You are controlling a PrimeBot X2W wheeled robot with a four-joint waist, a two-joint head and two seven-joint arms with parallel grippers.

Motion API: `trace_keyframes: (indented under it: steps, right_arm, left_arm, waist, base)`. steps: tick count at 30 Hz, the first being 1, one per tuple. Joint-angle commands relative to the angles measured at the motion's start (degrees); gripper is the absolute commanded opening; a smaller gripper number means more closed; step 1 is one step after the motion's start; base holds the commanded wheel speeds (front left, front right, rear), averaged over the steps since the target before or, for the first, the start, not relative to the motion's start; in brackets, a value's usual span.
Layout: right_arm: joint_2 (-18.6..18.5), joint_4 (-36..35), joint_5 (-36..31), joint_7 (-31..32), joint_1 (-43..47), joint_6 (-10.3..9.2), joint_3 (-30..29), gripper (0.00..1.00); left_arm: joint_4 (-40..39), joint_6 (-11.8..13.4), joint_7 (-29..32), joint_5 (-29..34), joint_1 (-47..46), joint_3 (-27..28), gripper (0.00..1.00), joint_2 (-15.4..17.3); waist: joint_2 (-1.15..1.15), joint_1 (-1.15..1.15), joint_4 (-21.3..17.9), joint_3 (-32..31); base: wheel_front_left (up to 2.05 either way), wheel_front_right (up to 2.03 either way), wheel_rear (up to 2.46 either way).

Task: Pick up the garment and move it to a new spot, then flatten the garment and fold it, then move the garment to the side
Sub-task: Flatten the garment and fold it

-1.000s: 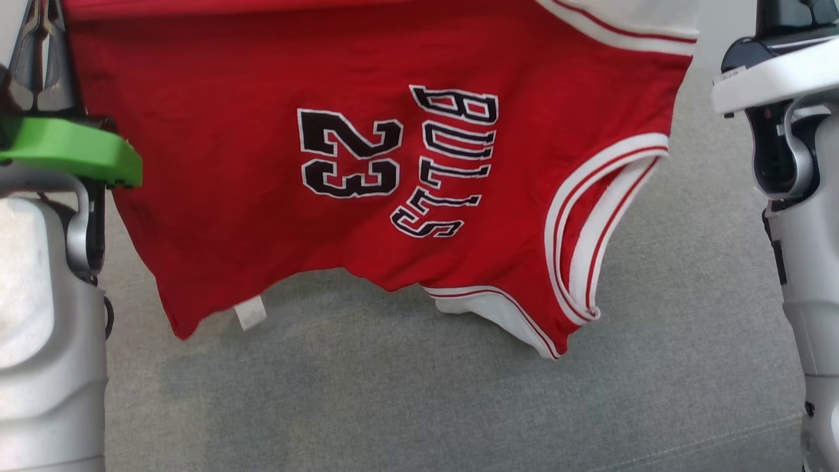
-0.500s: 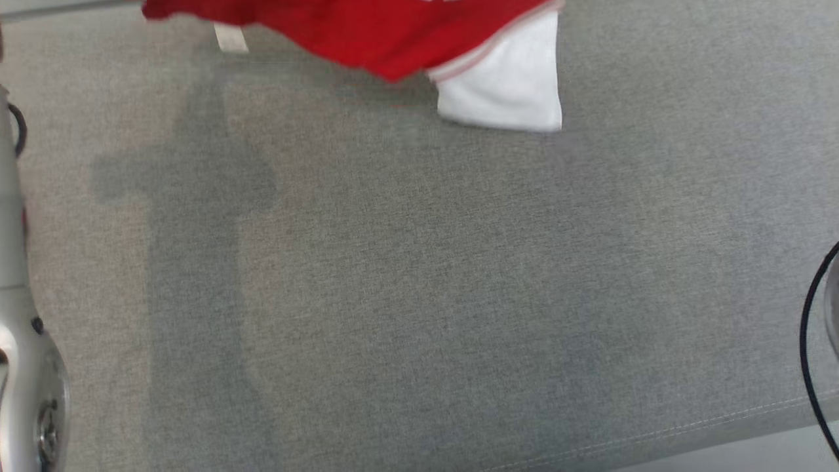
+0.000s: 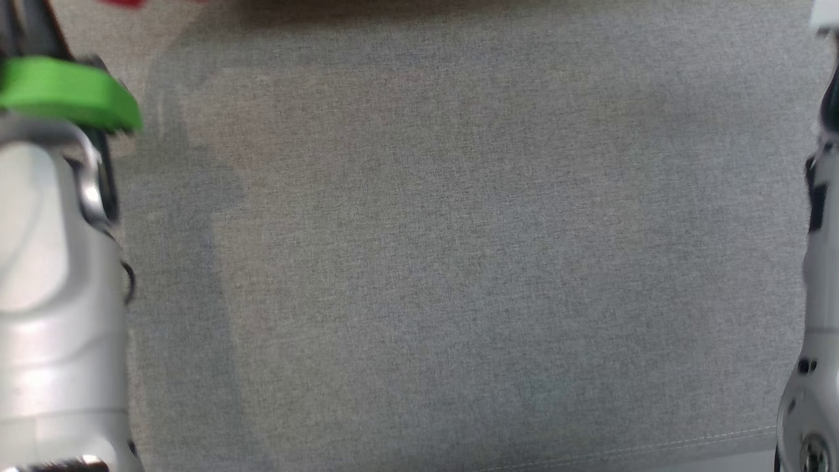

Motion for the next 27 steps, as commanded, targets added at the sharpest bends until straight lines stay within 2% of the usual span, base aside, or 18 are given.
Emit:
trace_keyframes:
  steps: [1, 6, 9, 15, 19, 27]
  right_arm:
    - [-1.2, 0.0, 1.5, -0.3, 4.8, -0.97, -2.2, 0.00]
    - [0.5, 1.9, 4.5, -0.4, 20.1, -0.97, -2.8, 0.00]
    - [0.8, 2.8, 5.6, -0.4, 27.2, -0.96, -2.4, 0.00]
    - [-0.1, 4.8, 6.2, -0.4, 37.4, -0.95, 1.5, 0.00]
    - [-0.4, 6.1, 6.8, -0.4, 43.1, -0.94, 3.2, 0.00]
    - [0.0, 7.2, 6.7, -0.3, 51.7, -0.91, 5.0, 0.00]
  left_arm:
    - [0.7, 1.2, 0.1, -0.8, 4.9, 2.0, 0.00, 0.3]
    - [1.2, 1.3, 0.1, -2.2, 19.2, 4.2, 0.00, -4.4]
    - [2.1, 0.3, 0.1, -1.9, 26.3, 4.1, 0.00, -6.2]
    - [1.9, 0.7, 0.1, -2.9, 36.6, 4.0, 0.00, -7.7]
    - [1.2, 1.1, 0.1, -6.4, 41.8, 1.4, 0.00, -7.9]
    - [0.0, 2.6, 0.1, -8.8, 50.9, -2.1, 0.00, -7.9]
  waist:
    - [0.00, -0.01, 0.0, -1.0]
    - [0.00, -0.01, -0.5, -3.9]
    - [0.00, -0.01, -0.8, -6.2]
    - [0.00, -0.01, -0.7, -12.4]
    - [0.00, -0.01, -0.3, -17.2]
    - [0.00, -0.01, 0.7, -24.7]
  base:
    - [0.00, 0.00, 0.00]
    - [0.00, 0.00, 0.00]
    - [0.00, 0.00, 0.00]
    - [0.00, 0.00, 0.00]
    - [0.00, 0.00, 0.00]
    - [0.00, 0.00, 0.00]
